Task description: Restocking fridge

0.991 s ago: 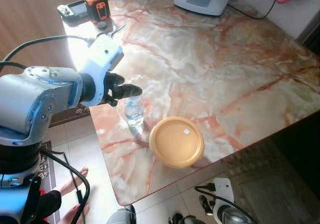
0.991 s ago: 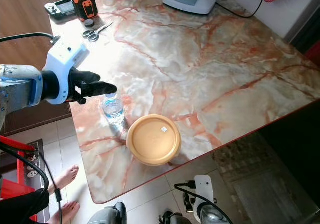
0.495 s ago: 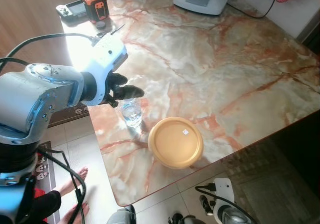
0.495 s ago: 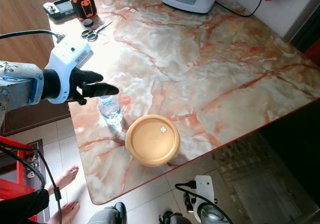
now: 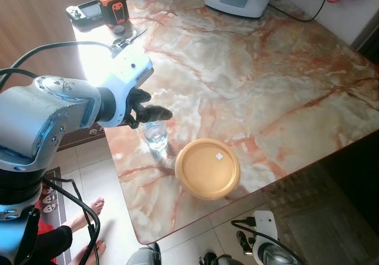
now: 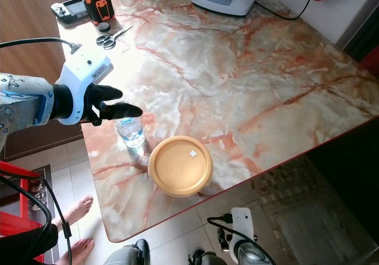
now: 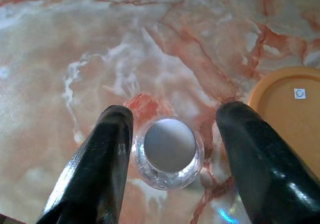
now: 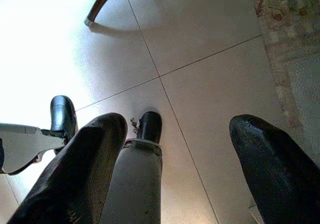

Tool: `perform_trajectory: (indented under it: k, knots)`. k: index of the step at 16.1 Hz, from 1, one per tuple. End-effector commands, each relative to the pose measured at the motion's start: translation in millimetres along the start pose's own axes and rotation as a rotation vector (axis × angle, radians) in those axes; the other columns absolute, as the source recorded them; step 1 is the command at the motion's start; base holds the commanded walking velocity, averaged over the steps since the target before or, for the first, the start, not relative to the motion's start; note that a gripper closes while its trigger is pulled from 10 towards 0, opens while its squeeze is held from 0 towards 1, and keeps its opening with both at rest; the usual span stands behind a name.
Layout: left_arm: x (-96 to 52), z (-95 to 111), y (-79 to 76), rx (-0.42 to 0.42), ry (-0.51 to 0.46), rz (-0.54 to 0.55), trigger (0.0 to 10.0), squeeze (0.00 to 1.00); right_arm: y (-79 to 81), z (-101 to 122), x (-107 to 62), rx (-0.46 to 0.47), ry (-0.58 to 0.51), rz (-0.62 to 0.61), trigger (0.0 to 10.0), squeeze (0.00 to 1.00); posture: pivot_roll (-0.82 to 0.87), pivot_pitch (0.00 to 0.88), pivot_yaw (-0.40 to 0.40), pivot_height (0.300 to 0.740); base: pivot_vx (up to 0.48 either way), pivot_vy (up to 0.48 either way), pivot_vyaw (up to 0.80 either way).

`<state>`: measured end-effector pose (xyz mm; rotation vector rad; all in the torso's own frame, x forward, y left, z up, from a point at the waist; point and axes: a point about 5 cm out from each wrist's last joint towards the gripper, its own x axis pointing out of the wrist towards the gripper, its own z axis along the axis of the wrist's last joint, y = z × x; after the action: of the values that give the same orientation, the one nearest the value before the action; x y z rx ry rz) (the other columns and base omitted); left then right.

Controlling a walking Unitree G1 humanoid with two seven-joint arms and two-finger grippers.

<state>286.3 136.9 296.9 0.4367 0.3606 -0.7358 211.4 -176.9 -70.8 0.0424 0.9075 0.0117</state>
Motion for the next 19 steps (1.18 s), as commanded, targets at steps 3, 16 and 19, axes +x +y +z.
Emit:
perform_trajectory:
  k: [3, 16, 19]
  knots:
    - [2.5, -6, 1.9, -0.015, 0.028, -0.013, 10.0, 0.00, -2.2, -12, -2.0, 0.014, 0.040, -0.004, 10.0, 0.00, 0.19, 0.212, -0.056, 0.740, 0.000, 0.000, 0.00]
    - [12.6, 4, 12.9, 0.051, 0.013, -0.036, 10.0, 0.00, -1.7, -13, -2.0, 0.023, 0.039, -0.004, 10.0, 0.00, 0.19, 0.218, -0.043, 0.740, 0.000, 0.000, 0.00]
    - [11.5, 3, 11.3, 0.053, 0.031, -0.061, 10.0, 0.00, -1.4, -13, -2.1, 0.023, 0.041, -0.002, 10.0, 0.00, 0.19, 0.219, -0.041, 0.740, 0.000, 0.000, 0.00]
